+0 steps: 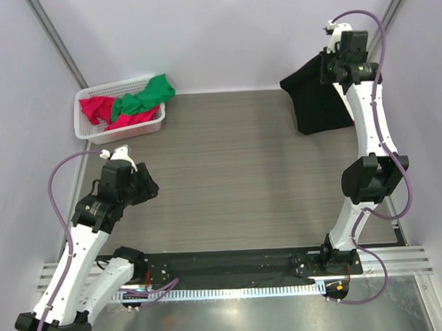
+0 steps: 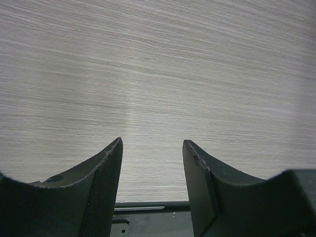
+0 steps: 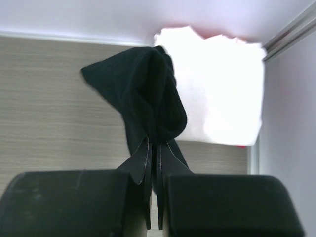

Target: Fold and stack the t-shirts

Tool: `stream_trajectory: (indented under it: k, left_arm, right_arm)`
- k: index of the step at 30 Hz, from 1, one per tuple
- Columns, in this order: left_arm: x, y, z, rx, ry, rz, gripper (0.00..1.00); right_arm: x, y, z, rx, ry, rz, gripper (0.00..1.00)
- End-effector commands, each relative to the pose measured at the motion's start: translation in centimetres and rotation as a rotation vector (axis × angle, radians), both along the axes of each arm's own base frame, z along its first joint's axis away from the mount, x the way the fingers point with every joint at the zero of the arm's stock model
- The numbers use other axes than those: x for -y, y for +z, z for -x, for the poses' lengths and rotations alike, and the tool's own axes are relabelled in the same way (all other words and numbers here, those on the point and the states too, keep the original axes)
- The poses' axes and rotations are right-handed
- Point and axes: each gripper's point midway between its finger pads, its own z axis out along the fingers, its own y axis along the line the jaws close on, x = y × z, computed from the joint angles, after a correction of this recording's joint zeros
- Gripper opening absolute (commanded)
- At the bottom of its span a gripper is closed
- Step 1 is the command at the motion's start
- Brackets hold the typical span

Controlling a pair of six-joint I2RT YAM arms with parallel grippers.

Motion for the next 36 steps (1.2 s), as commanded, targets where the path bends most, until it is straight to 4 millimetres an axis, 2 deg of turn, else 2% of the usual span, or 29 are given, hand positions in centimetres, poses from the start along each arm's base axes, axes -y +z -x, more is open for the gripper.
stream_trajectory:
  k: [1, 9, 13, 19, 21, 22, 24, 25, 31, 32, 34, 36]
  left_arm:
    - [-0.2, 0.7, -0.6, 0.019, 0.022, -0.002, 0.53]
    - [-0.3, 0.6, -0.6, 0.013, 0.025, -0.006, 0.52]
    - [-0.3, 0.6, -0.6, 0.01, 0.026, -0.008, 0.51]
    - [-0.2, 0.3, -0.7, -0.001, 0.022, -0.009, 0.51]
    - [-0.2, 0.3, -0.7, -0.005, 0.024, -0.01, 0.5]
    - [-0.2, 0.2, -0.7, -0.01, 0.023, -0.01, 0.5]
    - [-0.2, 0.1, -0.7, -0.016, 0.023, -0.012, 0.5]
    - [-0.2, 0.0, -0.8, -0.02, 0.026, -0.015, 0.5]
    - [-0.4, -0.4, -0.9, -0.04, 0.037, -0.025, 0.49]
    - [-0.4, -0.4, -0.9, -0.041, 0.036, -0.027, 0.49]
    - [-0.5, -0.5, -0.9, -0.045, 0.044, -0.032, 0.49]
    - [-0.6, -0.6, -0.9, -0.047, 0.049, -0.034, 0.49]
  right_arm:
    - [0.6, 5.7, -0.4, 0.144, 0.022, 0.014, 0.01]
    - [2.5, 9.0, -1.2, 0.228, -0.015, -0.004, 0.01]
    - [3.1, 9.3, -1.9, 0.244, -0.013, -0.02, 0.01]
    - [4.7, 7.5, -3.5, 0.221, -0.026, -0.035, 0.01]
    - [5.3, 7.6, -4.1, 0.235, -0.032, -0.034, 0.01]
    - [5.5, 6.8, -4.7, 0.225, -0.032, -0.036, 0.01]
    - [6.4, 7.2, -5.2, 0.249, -0.044, -0.036, 0.01]
    - [7.0, 6.5, -5.9, 0.245, -0.047, -0.038, 0.01]
    - [9.3, 5.1, -8.5, 0.288, -0.087, -0.033, 0.01]
    - [10.3, 4.0, -9.1, 0.281, -0.115, -0.038, 0.01]
    - [11.3, 3.3, -10.2, 0.304, -0.136, -0.036, 0.01]
    - [12.8, 1.4, -11.5, 0.302, -0.175, -0.03, 0.01]
